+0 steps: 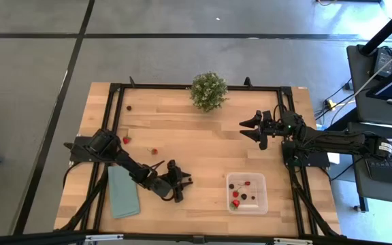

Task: Pick and placing Produce into tupperware
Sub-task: Put the blueberry into the bin

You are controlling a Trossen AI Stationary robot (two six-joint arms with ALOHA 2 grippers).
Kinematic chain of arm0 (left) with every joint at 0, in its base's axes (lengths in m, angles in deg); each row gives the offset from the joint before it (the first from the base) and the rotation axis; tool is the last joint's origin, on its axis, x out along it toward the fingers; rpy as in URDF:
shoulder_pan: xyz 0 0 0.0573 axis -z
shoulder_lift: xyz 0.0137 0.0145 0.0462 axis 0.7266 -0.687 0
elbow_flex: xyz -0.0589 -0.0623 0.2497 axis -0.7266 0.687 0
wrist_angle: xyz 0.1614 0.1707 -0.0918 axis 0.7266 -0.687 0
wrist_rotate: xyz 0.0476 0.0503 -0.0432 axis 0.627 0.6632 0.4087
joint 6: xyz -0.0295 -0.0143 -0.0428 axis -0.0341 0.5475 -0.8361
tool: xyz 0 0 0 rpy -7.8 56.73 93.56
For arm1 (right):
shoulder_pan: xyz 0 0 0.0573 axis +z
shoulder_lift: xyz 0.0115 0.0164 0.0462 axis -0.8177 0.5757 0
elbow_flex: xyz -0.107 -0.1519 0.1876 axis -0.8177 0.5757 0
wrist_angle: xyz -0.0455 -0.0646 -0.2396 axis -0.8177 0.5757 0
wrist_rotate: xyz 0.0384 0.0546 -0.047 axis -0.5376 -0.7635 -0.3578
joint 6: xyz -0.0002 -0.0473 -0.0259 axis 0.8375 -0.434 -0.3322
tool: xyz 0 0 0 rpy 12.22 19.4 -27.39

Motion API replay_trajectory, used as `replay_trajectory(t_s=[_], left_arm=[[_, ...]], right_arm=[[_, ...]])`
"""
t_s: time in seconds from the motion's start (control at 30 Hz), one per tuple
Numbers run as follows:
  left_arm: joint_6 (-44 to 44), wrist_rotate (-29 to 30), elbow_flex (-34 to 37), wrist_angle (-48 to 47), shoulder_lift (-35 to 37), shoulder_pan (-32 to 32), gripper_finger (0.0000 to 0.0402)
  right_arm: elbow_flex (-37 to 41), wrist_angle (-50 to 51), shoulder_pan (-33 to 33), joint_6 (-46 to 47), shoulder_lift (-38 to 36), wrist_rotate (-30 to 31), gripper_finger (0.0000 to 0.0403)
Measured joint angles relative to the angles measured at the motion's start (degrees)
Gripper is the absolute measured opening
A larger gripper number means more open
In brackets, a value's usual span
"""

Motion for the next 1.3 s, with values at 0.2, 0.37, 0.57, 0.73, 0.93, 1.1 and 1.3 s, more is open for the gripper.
replay_trajectory(t_s=[0.2,0.37,0.57,0.73,0.93,1.1,1.3], left_arm=[[-0.07,-1.05,0.02,1.18,-0.11,0.00,0.0147],[-0.05,-1.09,0.00,1.26,-0.11,0.00,0.0147],[0.04,-1.14,-0.17,-0.43,-0.07,0.00,0.0145],[0.15,-1.43,-0.26,-3.19,0.17,0.00,0.0125],[1.42,-1.18,-0.22,-4.03,0.18,-0.04,0.0080],[1.84,-1.32,-0.15,-4.32,0.12,-0.04,0.0047],[1.92,-0.59,0.00,-1.45,-0.06,0.00,0.0050]], right_arm=[[0.00,0.00,-0.01,-0.22,0.00,0.00,0.0226],[0.00,0.02,0.00,-0.24,0.00,-0.02,0.0226],[0.00,0.04,-0.01,-0.26,-0.01,-0.02,0.0226],[0.00,0.04,0.00,-0.22,0.00,-0.02,0.0226],[0.00,0.04,-0.02,-0.17,0.00,-0.02,0.0226],[0.00,0.04,0.00,-0.15,-0.01,-0.02,0.0226],[0.00,0.04,-0.01,-0.11,0.00,-0.02,0.0226]])
